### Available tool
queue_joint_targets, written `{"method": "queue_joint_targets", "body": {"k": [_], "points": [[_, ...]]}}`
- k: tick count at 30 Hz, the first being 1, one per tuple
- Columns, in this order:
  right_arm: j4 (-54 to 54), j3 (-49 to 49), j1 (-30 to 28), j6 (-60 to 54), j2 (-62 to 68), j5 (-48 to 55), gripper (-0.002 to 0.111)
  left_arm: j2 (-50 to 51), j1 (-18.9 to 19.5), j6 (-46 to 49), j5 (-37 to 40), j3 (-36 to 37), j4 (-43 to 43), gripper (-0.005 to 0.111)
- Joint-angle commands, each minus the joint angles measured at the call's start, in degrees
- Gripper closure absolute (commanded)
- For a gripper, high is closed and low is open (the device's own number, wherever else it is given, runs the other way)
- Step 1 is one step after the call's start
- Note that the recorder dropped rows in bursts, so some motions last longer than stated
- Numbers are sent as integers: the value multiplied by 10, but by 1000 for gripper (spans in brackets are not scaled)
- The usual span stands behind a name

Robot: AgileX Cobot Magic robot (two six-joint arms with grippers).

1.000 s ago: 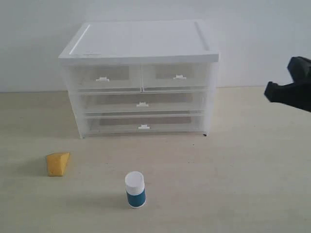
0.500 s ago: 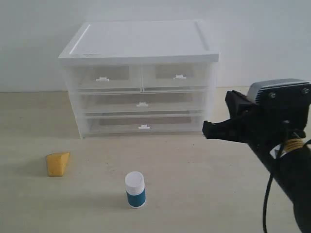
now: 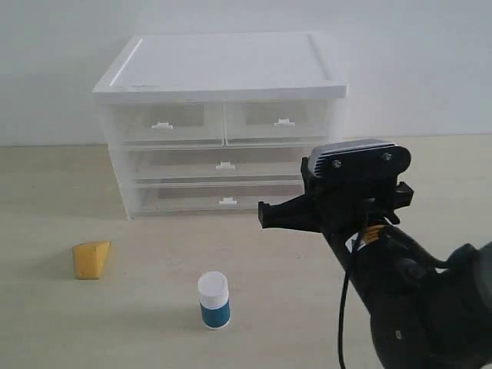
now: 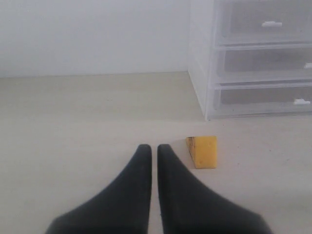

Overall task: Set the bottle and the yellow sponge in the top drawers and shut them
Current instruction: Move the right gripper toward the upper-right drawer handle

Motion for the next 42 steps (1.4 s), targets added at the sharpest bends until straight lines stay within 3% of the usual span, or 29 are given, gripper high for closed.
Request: {"method": "queue_joint_targets", "body": {"k": [1,23,26,31,33,42], "points": [[24,-28,4,-10,19,-7,108,-2,1,0,-4,2,1,102],[32,-88,-3,-49,60,-7,108,-2,1,0,-4,2,1,102],[32,-100,-15,-37,80,-7,95,-2,1,0,-4,2,1,102],[33,-108,-19,-31,90,-7,53,-2,1,0,-4,2,1,102],[33,-115,-23,-31,90,-7,45,-2,1,0,-4,2,1,102],[48,-177,-43,-36,133,-7,43,-2,1,0,-4,2,1,102]]}}
